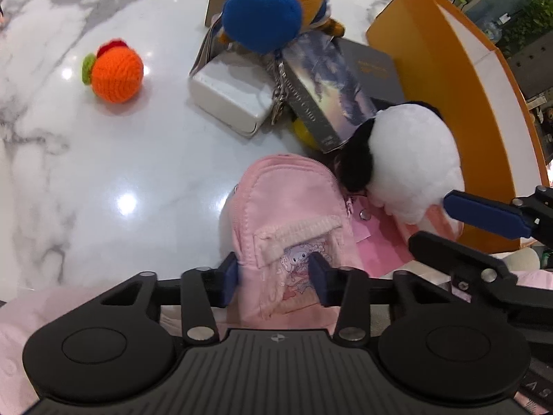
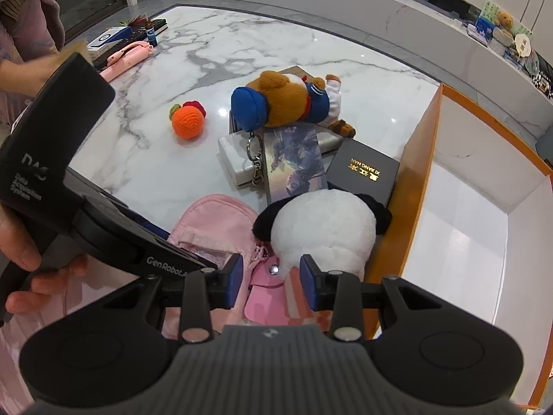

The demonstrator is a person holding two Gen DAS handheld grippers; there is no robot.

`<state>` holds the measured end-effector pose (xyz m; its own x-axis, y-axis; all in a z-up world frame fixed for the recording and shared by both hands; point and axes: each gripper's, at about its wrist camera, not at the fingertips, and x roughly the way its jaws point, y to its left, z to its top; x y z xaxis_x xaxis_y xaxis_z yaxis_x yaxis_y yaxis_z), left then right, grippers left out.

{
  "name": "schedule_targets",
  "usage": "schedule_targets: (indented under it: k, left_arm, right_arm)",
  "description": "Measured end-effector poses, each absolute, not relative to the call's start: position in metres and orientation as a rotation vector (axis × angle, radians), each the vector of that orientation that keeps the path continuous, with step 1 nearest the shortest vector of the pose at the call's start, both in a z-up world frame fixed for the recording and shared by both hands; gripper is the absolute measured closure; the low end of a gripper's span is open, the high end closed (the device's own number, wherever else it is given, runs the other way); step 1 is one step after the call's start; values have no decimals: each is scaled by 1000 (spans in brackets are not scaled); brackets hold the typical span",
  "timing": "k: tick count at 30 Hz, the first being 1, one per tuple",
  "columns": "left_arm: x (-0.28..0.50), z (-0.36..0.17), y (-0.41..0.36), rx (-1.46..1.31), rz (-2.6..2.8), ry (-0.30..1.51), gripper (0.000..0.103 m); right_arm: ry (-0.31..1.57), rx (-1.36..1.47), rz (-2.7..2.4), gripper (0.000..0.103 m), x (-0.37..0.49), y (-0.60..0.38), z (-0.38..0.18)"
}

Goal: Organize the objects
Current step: 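Grasp the pink backpack with the left tool while the right tool grasps the pink purse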

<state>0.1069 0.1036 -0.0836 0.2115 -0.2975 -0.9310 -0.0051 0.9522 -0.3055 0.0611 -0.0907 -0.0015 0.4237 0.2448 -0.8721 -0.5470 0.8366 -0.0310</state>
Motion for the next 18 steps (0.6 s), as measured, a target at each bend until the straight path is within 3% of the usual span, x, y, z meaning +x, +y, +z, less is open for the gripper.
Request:
schedule_targets:
  k: [1, 5, 12, 18]
  left_arm:
    - [105, -80, 104, -256, -200, 1331, 70]
    - [96, -59, 112, -217, -187, 1265, 81]
    - [83, -26, 114, -41, -142, 1160, 83]
    - [84, -34, 107, -33, -123, 1131, 83]
  right_arm:
    - [1017, -332, 509, 65, 59, -90, -1]
    - [991, -323, 532, 65, 46, -88, 3]
    - [962, -259, 506, 65, 21, -85, -12]
    - [953, -290, 406, 66, 22, -67, -40]
